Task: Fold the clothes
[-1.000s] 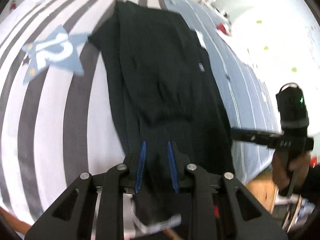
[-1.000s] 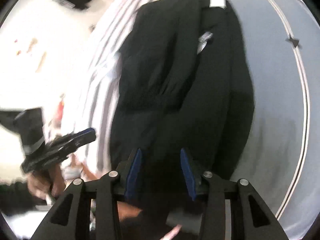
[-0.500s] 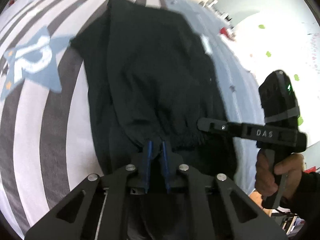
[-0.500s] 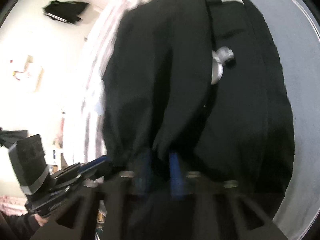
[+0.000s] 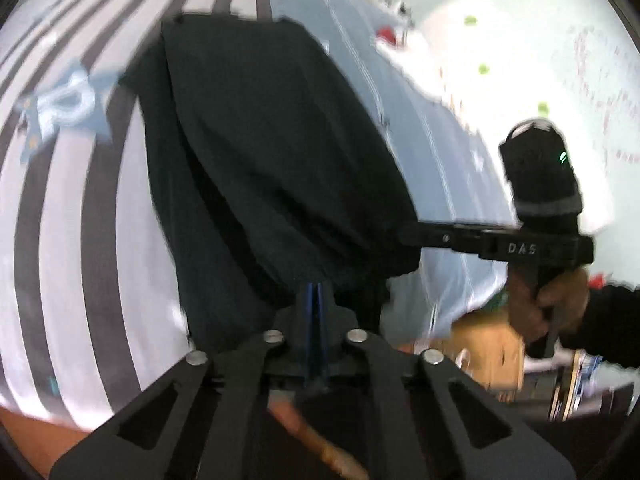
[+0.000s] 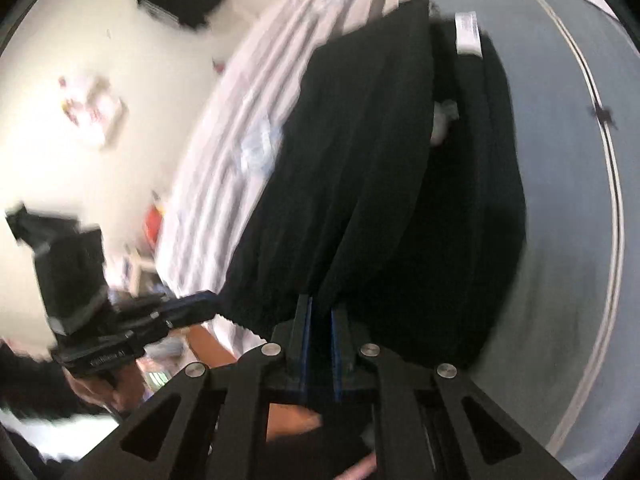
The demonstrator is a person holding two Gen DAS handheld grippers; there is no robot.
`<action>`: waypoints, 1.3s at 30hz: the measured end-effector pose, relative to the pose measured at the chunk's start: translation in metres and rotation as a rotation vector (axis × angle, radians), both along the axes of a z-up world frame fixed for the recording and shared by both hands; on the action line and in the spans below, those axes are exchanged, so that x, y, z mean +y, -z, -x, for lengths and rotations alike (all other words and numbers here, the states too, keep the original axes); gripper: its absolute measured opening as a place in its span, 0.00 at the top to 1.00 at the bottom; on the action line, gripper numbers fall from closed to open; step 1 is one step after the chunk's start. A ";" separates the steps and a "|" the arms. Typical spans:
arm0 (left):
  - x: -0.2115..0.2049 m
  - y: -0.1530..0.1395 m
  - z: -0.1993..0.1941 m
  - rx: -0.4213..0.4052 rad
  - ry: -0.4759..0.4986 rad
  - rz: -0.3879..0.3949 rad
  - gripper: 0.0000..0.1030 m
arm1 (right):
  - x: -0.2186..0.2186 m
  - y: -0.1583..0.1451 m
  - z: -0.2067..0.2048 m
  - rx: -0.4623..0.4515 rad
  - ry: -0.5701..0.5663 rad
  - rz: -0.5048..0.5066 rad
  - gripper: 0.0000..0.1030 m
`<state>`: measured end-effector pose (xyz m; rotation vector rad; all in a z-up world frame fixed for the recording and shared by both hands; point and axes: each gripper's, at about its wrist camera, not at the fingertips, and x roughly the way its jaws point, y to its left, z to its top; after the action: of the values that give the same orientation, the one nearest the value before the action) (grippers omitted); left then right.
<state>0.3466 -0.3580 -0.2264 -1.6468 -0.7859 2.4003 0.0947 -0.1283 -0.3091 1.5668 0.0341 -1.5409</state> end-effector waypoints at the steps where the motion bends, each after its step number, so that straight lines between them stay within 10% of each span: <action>1: 0.010 0.004 -0.011 -0.030 0.018 0.011 1.00 | 0.004 0.003 -0.011 0.006 -0.021 -0.032 0.92; 9: 0.021 0.052 -0.038 -0.192 0.023 0.083 1.00 | 0.023 0.045 -0.053 0.015 -0.036 -0.193 0.92; 14: 0.024 0.034 -0.051 -0.180 0.027 0.075 1.00 | 0.044 0.048 -0.061 0.032 -0.031 -0.198 0.92; 19: 0.012 0.052 -0.031 -0.195 -0.008 0.137 0.99 | 0.048 0.040 -0.052 0.020 -0.048 -0.278 0.74; 27: -0.014 0.045 -0.005 -0.105 -0.157 0.246 0.58 | 0.052 0.006 -0.014 0.145 0.104 -0.216 0.57; 39: 0.032 0.067 0.031 -0.075 -0.115 0.378 0.52 | 0.014 0.042 -0.020 0.262 0.162 -0.307 0.49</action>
<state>0.3154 -0.3259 -0.2939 -1.8778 -0.4665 2.7142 0.1144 -0.1144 -0.3512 1.6212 0.3100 -1.9340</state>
